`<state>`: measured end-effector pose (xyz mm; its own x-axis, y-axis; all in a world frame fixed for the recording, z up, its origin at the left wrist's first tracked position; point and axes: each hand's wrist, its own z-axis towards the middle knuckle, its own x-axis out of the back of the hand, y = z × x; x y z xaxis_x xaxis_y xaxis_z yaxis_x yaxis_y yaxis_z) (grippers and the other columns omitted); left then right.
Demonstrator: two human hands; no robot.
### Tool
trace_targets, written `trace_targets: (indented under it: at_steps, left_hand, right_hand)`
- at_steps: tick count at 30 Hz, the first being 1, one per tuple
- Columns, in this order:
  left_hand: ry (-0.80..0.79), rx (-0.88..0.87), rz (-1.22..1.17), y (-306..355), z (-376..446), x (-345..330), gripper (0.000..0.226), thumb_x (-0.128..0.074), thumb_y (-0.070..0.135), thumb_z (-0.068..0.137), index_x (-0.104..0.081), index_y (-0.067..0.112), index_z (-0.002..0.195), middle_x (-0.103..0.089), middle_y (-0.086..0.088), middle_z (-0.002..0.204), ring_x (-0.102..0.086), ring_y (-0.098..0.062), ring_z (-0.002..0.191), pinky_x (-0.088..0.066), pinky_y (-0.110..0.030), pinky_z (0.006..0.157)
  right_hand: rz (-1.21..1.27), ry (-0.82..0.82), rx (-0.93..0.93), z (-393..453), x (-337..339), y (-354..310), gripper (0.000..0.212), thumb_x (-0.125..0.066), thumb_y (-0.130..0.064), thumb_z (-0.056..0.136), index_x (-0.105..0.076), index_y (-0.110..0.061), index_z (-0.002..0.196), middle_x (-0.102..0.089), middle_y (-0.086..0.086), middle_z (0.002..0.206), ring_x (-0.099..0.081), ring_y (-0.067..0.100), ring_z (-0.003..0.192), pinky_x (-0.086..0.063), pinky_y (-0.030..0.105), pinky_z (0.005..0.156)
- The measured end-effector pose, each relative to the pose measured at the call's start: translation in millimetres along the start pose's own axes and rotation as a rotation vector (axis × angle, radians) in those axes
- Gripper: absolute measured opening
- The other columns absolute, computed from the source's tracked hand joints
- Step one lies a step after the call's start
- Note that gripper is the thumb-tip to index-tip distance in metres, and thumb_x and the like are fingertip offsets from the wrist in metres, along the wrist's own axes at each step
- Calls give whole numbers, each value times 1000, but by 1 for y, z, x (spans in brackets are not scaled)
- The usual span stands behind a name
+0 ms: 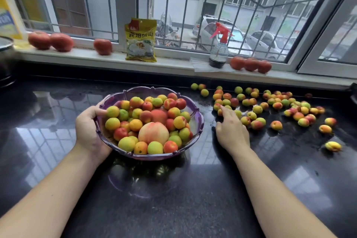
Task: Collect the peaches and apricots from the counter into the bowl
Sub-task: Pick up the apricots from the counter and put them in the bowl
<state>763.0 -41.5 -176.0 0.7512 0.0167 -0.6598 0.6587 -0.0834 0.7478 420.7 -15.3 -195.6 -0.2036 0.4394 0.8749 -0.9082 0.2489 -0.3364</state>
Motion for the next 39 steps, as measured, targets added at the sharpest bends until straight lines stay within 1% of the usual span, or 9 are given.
trace_targets:
  at_steps: [3,7,14,22,25,30,33,36,39]
  left_hand:
    - [-3,8,5,1,-1,-1,51,-37,18,92,-67,4,131,-72,-22,124,-68,-45,120,-53,-60,104]
    - [-10,3,18,3,-3,-2,53,-37,17,92,-63,1,135,-66,-25,134,-63,-46,127,-47,-62,110]
    - [-65,-30,-9,1,-2,-2,48,-34,13,90,-80,15,105,-77,-15,108,-76,-35,99,-63,-51,86]
    - [-65,-42,10,1,1,1,47,-37,13,88,-76,14,115,-75,-16,115,-75,-37,104,-61,-52,90]
    - [-77,-37,4,0,1,1,47,-36,12,88,-78,15,109,-75,-16,113,-74,-38,104,-61,-53,91]
    - [-68,-36,12,2,1,1,47,-36,12,88,-71,13,120,-70,-19,122,-69,-41,113,-54,-58,103]
    - [-67,-39,22,1,0,1,46,-37,13,87,-70,12,119,-72,-17,117,-71,-39,108,-57,-56,99]
    - [-72,-30,22,1,1,1,46,-35,13,88,-72,11,116,-75,-17,113,-74,-38,103,-61,-54,92]
    - [-52,-35,36,0,1,3,47,-36,14,89,-72,12,120,-74,-17,117,-73,-39,109,-59,-54,95]
  right_hand:
    - [31,149,15,-3,0,2,42,-60,-19,93,-52,-21,134,-43,8,126,-61,37,91,-45,38,69]
    - [2,43,-14,-3,-3,1,40,-55,-16,98,-58,-15,138,-48,9,130,-60,36,104,-50,43,85]
    - [-32,145,-191,-7,3,5,29,-56,-8,92,-64,-10,120,-45,14,126,-58,44,94,-45,42,77]
    - [-18,159,-335,-1,6,11,18,-59,-4,93,-62,-3,111,-41,15,127,-56,43,94,-40,38,78]
    - [153,212,-240,-4,14,4,24,-64,-21,97,-66,-6,116,-52,16,124,-57,38,105,-42,35,85]
    - [809,211,137,-26,39,-40,23,-66,-34,97,-71,-20,115,-71,-7,107,-66,8,100,-51,17,83]
    - [750,63,272,-38,37,-60,17,-69,-28,95,-70,-29,112,-68,-16,108,-60,10,110,-47,23,91]
    - [719,44,251,-40,31,-63,20,-67,-25,96,-70,-26,116,-65,-19,111,-56,6,114,-45,19,95]
    - [873,181,46,-35,33,-51,16,-62,-23,98,-72,-20,111,-71,-11,105,-63,1,101,-50,12,83]
